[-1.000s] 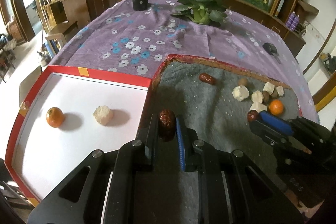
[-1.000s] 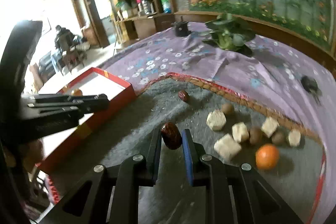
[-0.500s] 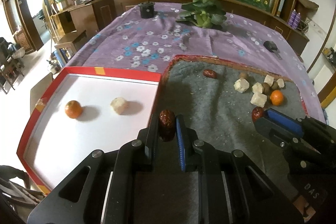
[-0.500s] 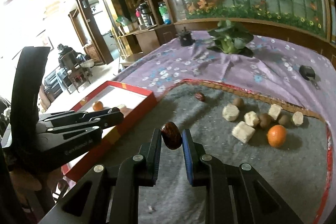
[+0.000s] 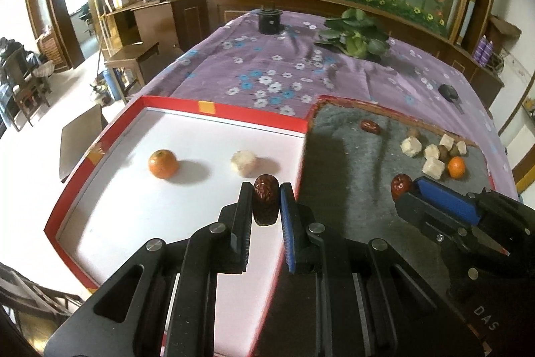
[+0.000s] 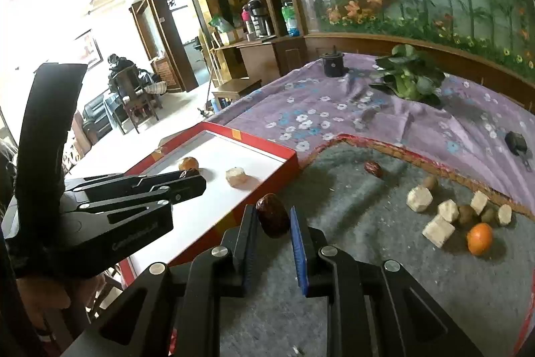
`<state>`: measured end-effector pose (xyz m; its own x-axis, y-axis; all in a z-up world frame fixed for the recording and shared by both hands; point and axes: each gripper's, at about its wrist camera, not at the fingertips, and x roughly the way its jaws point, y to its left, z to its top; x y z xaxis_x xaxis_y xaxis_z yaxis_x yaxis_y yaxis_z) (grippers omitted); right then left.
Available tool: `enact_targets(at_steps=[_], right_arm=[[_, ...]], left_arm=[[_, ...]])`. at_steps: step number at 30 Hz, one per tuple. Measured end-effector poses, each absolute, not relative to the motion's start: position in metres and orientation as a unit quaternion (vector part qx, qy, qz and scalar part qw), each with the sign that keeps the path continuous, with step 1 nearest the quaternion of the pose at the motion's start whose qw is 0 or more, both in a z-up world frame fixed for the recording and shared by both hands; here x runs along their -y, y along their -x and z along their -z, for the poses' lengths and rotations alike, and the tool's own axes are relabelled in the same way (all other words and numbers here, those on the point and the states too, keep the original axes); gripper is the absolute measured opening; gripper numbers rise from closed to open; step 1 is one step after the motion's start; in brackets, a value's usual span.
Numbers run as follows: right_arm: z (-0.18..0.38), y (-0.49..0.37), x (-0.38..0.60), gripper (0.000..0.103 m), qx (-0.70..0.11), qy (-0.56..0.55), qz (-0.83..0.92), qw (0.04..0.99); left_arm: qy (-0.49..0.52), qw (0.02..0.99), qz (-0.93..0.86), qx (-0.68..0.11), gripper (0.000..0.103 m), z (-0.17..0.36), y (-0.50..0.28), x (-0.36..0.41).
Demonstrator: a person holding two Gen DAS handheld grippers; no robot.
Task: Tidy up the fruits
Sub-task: 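Carry the dates to the tray with the left gripper while the right gripper releases its date there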
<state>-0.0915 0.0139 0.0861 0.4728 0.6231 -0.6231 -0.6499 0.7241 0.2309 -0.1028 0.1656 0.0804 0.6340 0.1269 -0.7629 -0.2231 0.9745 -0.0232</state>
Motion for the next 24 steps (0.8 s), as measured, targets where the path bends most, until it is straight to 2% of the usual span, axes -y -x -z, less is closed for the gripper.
enact_targets(at_steps=[24], right_arm=[[-0.078,0.066,-0.119,0.019,-0.364,0.092,-0.400,0.836]], left_arm=[[0.120,0.876,-0.155,-0.441,0.015,-0.049,0.104,-0.255]])
